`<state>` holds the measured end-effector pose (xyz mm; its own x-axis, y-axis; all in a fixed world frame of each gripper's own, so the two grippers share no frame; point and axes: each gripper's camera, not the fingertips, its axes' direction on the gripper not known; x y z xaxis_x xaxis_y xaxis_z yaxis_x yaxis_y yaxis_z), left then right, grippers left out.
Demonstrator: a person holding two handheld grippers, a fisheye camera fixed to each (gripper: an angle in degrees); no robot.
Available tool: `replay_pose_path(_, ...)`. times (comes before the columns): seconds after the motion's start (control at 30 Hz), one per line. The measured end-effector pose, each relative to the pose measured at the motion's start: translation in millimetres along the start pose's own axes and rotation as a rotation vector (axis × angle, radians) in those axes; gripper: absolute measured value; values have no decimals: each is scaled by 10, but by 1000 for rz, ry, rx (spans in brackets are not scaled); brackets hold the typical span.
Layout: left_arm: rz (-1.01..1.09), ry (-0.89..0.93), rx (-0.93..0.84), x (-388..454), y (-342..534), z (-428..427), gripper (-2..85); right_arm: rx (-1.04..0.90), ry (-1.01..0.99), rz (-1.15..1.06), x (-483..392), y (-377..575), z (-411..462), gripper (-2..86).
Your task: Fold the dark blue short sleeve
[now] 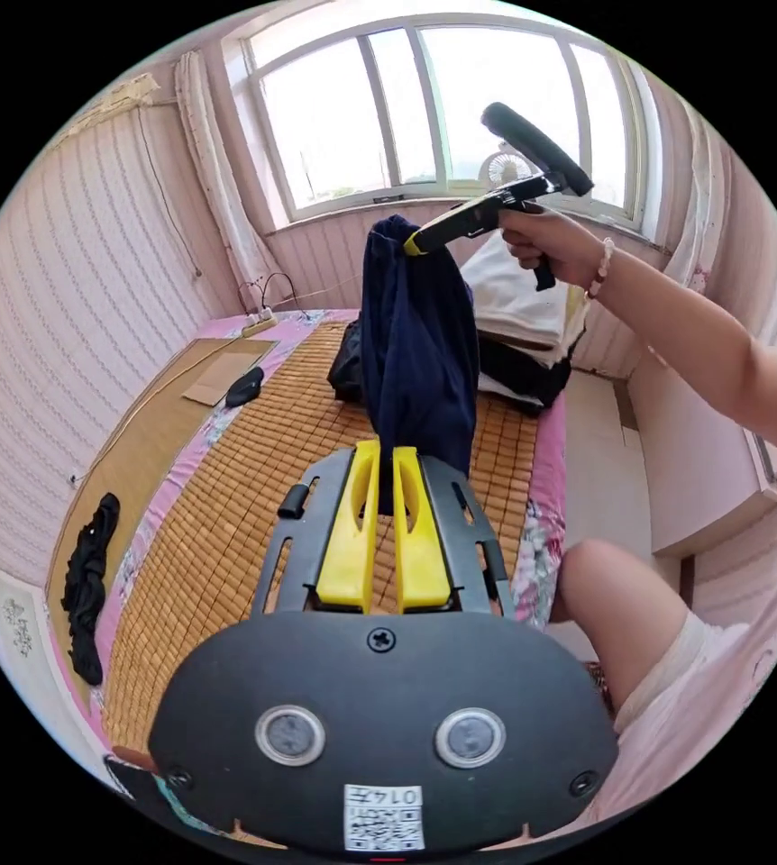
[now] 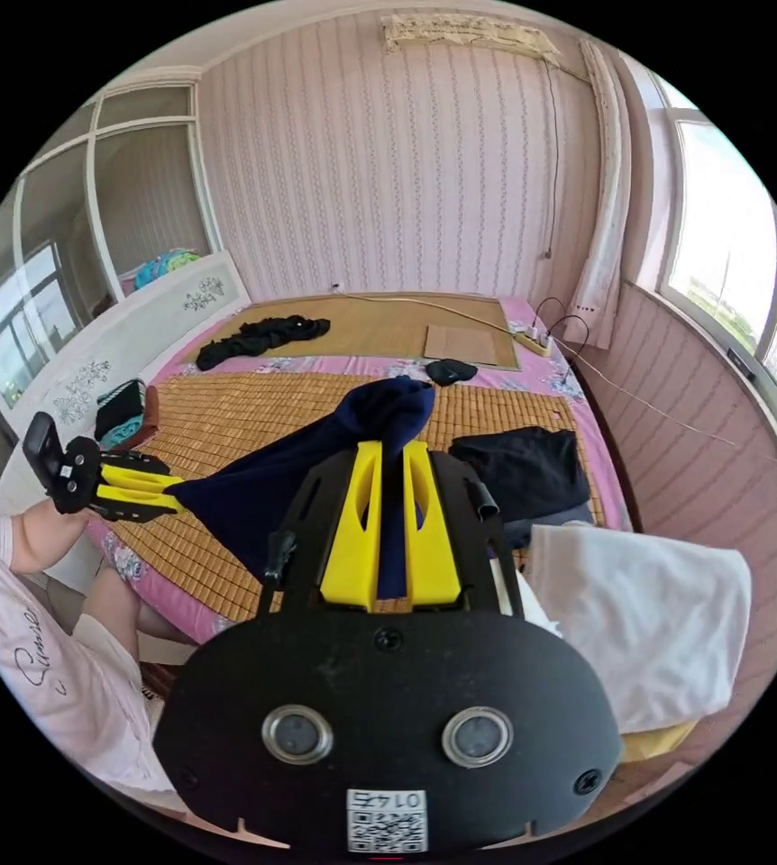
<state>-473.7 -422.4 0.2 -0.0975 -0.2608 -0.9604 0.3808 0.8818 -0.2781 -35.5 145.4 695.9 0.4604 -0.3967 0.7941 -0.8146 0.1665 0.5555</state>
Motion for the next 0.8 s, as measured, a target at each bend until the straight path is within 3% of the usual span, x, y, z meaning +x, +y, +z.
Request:
replay_pose_path(0.1,-142,40,87,-558,-721,768,36,-164,176,10,706,-761,532,57)
replay_pose_path(0.17,-268,-21,45,-944,-1019,1494,54,-363,320,171,1272,-1057,1123,83)
replay_pose_path(0.23,-337,-99,-79,-1125,-979,1918,56,-425,299,267,1462,-967,1443,115)
replay_pose_path(0.3,-303,-78,-102,-1175,-747,2052,57,-363,244,290,1431,-780,1583,137)
replay_pose_path(0.4,-254,-58,-60,-1157,-16,1789,59,-279,163,135,867,-278,1662,146)
replay_pose_path(0.53,-299,-104,-97,-890,1664,1012,60,-151,21,-49,-489,999,1680,139)
replay_pose_path(0.67,-503,-171,-292,-514,3340,1,60,-241,-205,5,-1665,2146,1894,138)
replay_pose_path(0.8,-768,-248,-326,-410,4424,-997,65,-332,-396,-23,-2679,2581,1965,131)
